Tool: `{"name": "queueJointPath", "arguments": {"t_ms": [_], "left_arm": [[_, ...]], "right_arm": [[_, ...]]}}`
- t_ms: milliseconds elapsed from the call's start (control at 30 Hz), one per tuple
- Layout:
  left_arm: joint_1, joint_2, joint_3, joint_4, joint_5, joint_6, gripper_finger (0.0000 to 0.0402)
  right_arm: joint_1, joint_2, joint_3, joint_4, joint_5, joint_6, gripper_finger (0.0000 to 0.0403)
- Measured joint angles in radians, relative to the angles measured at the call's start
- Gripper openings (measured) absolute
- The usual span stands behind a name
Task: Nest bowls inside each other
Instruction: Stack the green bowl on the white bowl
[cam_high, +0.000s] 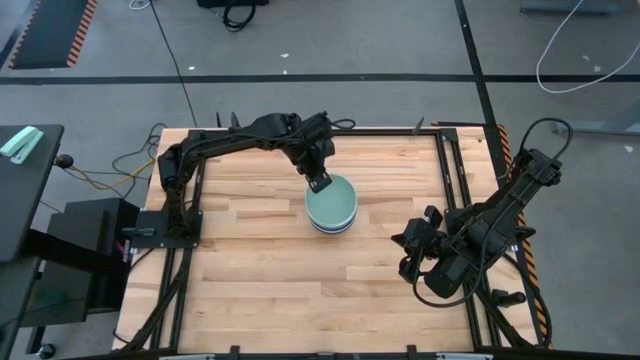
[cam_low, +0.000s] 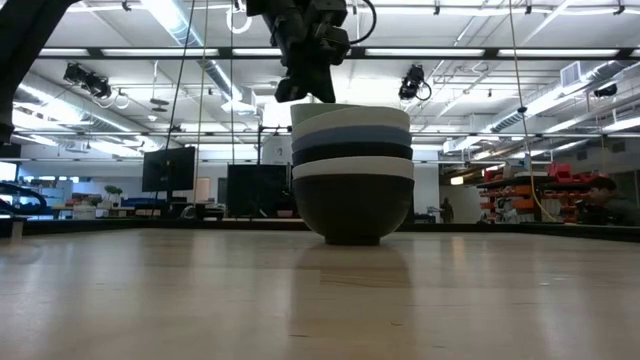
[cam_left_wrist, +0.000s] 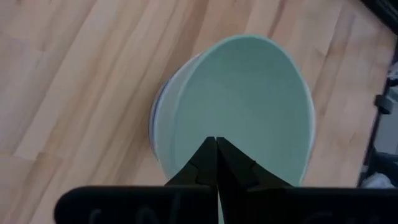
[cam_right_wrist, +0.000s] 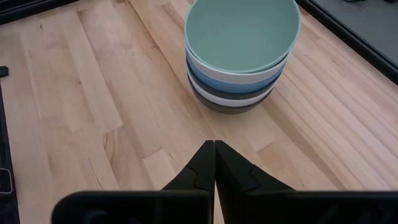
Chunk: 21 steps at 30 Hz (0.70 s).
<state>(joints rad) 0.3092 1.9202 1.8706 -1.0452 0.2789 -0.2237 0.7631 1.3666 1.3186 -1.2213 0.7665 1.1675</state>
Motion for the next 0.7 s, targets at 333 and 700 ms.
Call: {"name": "queueJointPath", "arguments": {"t_ms": [333, 700], "left_arm": [[-0.001, 0.0, 0.0, -0.006, -0.019, 0.009, 0.0004], [0.009, 0.048, 0.0, -0.033, -0.046, 0.01, 0.0003]], "right_arm": [[0.0, 0.004, 0.0, 0.0, -0.001, 0.005, 0.0013], [0.0, 0.021, 0.0, 0.0, -0.016, 0.004, 0.0013]]}}
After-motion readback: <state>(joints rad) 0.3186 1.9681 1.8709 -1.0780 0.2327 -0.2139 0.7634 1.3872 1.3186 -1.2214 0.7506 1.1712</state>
